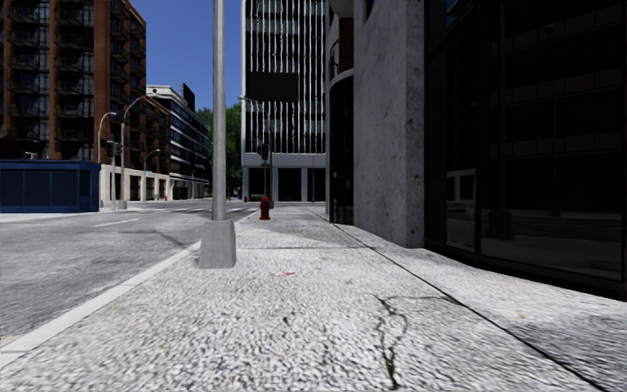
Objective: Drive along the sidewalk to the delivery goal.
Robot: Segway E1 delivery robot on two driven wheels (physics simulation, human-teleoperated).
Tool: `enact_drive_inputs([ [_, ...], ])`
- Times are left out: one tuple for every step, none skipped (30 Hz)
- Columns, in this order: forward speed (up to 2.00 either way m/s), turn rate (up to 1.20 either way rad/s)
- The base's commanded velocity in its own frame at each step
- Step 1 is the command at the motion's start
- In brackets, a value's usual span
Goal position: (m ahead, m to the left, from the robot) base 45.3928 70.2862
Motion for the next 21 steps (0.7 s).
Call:
enact_drive_inputs([
  [2.0, 0.0],
  [2.0, 0.0],
  [2.0, 0.0],
  [2.0, 0.0],
  [2.0, 0.0],
  [2.0, 0.0],
  [2.0, 0.0],
  [2.0, 0.0],
  [2.0, 0.0],
  [2.0, 0.0],
  [2.0, 0.0],
  [2.0, 0.0],
  [2.0, 0.0],
  [2.0, 0.0],
  [2.0, 0.0],
  [2.0, 0.0],
  [2.0, 0.0],
  [2.0, 0.0],
  [2.0, 0.0],
  [2.0, 0.0],
  [2.0, 0.0],
])
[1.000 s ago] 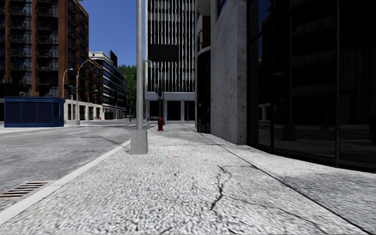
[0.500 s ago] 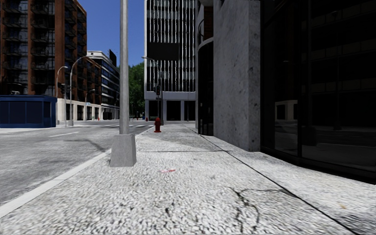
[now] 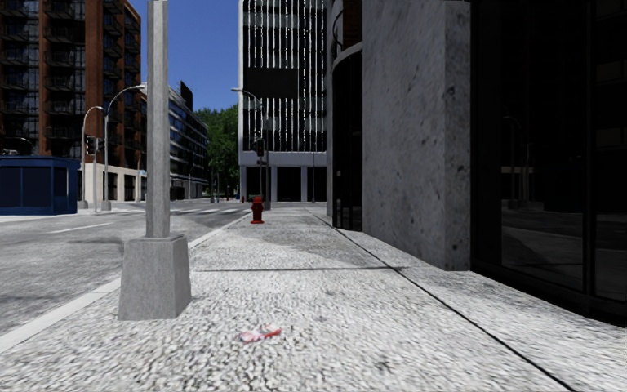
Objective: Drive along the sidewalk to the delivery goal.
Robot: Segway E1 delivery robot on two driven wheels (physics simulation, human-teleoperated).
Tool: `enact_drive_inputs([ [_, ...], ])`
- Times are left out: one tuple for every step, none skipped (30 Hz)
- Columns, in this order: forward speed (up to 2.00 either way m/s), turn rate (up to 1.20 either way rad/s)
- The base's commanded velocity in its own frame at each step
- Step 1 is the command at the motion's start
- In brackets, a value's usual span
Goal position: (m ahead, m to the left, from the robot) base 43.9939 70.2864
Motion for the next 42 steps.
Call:
enact_drive_inputs([
  [2.0, 0.0],
  [2.0, 0.0],
  [2.0, 0.0],
  [2.0, 0.0],
  [2.0, 0.0],
  [2.0, 0.0],
  [2.0, 0.0],
  [2.0, 0.0],
  [2.0, 0.0],
  [2.0, 0.0],
  [2.0, 0.0],
  [2.0, 0.0],
  [2.0, 0.0],
  [2.0, 0.0],
  [2.0, 0.0],
  [2.0, 0.0],
  [2.0, 0.0],
  [2.0, 0.0],
  [2.0, 0.0],
  [2.0, 0.0],
  [2.0, 0.0],
  [2.0, 0.0],
  [2.0, 0.01],
  [2.0, 0.13],
  [2.0, 0.13],
  [2.0, 0.22],
  [2.0, 0.24],
  [2.0, 0.24],
  [2.0, 0.25],
  [2.0, 0.25],
  [2.0, 0.25],
  [2.0, 0.25],
  [2.0, 0.25],
  [2.0, 0.25],
  [2.0, 0.25],
  [2.0, 0.22],
  [2.0, 0.22],
  [2.0, 0.24],
  [2.0, 0.28],
  [2.0, 0.28],
  [2.0, 0.29],
  [2.0, 0.29],
])
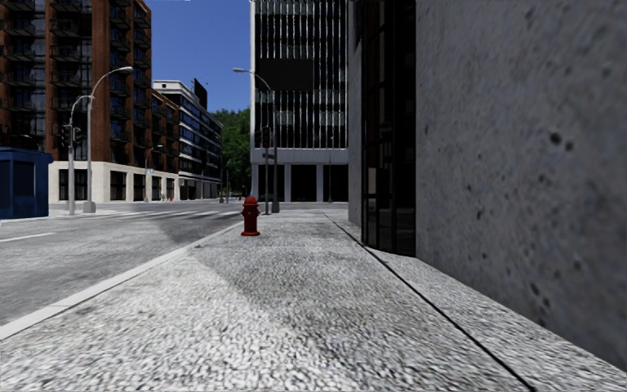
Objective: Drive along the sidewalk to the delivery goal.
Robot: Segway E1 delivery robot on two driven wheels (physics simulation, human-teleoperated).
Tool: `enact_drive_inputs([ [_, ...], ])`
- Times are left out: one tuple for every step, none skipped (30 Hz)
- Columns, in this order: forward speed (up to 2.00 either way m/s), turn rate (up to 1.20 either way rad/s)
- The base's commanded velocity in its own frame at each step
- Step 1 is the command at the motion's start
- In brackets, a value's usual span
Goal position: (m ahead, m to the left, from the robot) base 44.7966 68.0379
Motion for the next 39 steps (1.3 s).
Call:
enact_drive_inputs([
  [2.0, 0.29],
  [2.0, 0.2],
  [2.0, 0.1],
  [2.0, 0.1],
  [2.0, 0.0],
  [2.0, 0.0],
  [2.0, 0.0],
  [2.0, 0.0],
  [2.0, 0.0],
  [2.0, 0.0],
  [2.0, 0.0],
  [2.0, 0.0],
  [2.0, 0.0],
  [2.0, 0.0],
  [2.0, 0.0],
  [2.0, 0.0],
  [2.0, 0.0],
  [2.0, 0.0],
  [2.0, 0.0],
  [2.0, 0.0],
  [2.0, 0.0],
  [2.0, 0.0],
  [2.0, 0.0],
  [2.0, 0.0],
  [2.0, 0.0],
  [2.0, 0.0],
  [2.0, 0.0],
  [2.0, 0.0],
  [2.0, 0.0],
  [2.0, 0.0],
  [2.0, 0.0],
  [2.0, 0.0],
  [2.0, 0.0],
  [2.0, 0.0],
  [2.0, 0.0],
  [2.0, 0.0],
  [2.0, 0.0],
  [2.0, 0.0],
  [2.0, 0.0],
])
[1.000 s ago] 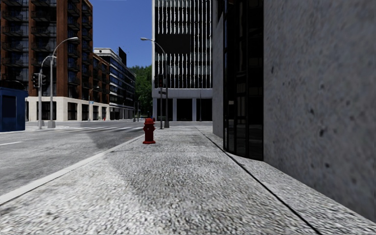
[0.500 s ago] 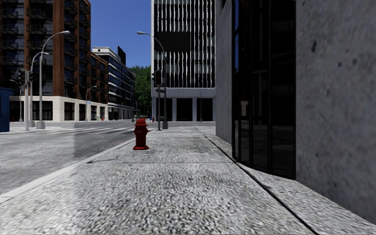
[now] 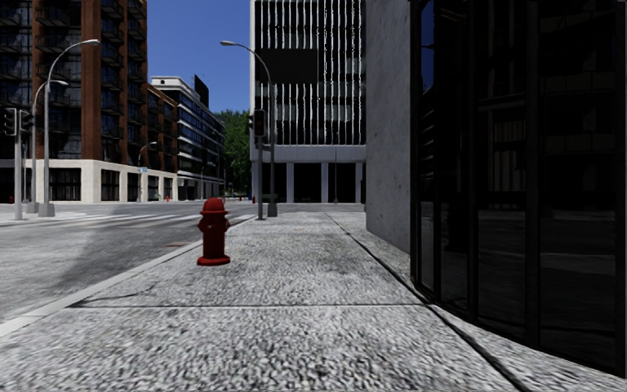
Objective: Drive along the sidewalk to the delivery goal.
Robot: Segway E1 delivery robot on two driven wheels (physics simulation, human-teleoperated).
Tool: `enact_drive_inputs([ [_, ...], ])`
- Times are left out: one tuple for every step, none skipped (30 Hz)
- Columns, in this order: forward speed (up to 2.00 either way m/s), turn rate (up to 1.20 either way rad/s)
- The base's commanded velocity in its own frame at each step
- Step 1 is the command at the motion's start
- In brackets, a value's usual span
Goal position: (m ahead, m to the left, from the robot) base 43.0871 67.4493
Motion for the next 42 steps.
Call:
enact_drive_inputs([
  [2.0, 0.0],
  [2.0, 0.0],
  [2.0, 0.0],
  [2.0, 0.0],
  [2.0, 0.0],
  [2.0, 0.0],
  [2.0, 0.0],
  [2.0, 0.0],
  [2.0, 0.0],
  [2.0, 0.0],
  [2.0, 0.0],
  [2.0, 0.0],
  [2.0, 0.0],
  [2.0, 0.0],
  [2.0, 0.0],
  [2.0, 0.0],
  [2.0, 0.0],
  [2.0, 0.0],
  [2.0, 0.03],
  [2.0, 0.14],
  [2.0, 0.18],
  [2.0, 0.19],
  [2.0, 0.19],
  [2.0, 0.19],
  [2.0, 0.19],
  [2.0, 0.19],
  [2.0, 0.19],
  [2.0, 0.19],
  [2.0, 0.19],
  [2.0, 0.19],
  [2.0, 0.13],
  [2.0, 0.11],
  [2.0, 0.14],
  [2.0, 0.16],
  [2.0, 0.16],
  [2.0, 0.09],
  [2.0, 0.0],
  [2.0, 0.0],
  [2.0, 0.0],
  [2.0, 0.0],
  [2.0, 0.0],
  [2.0, 0.0],
])
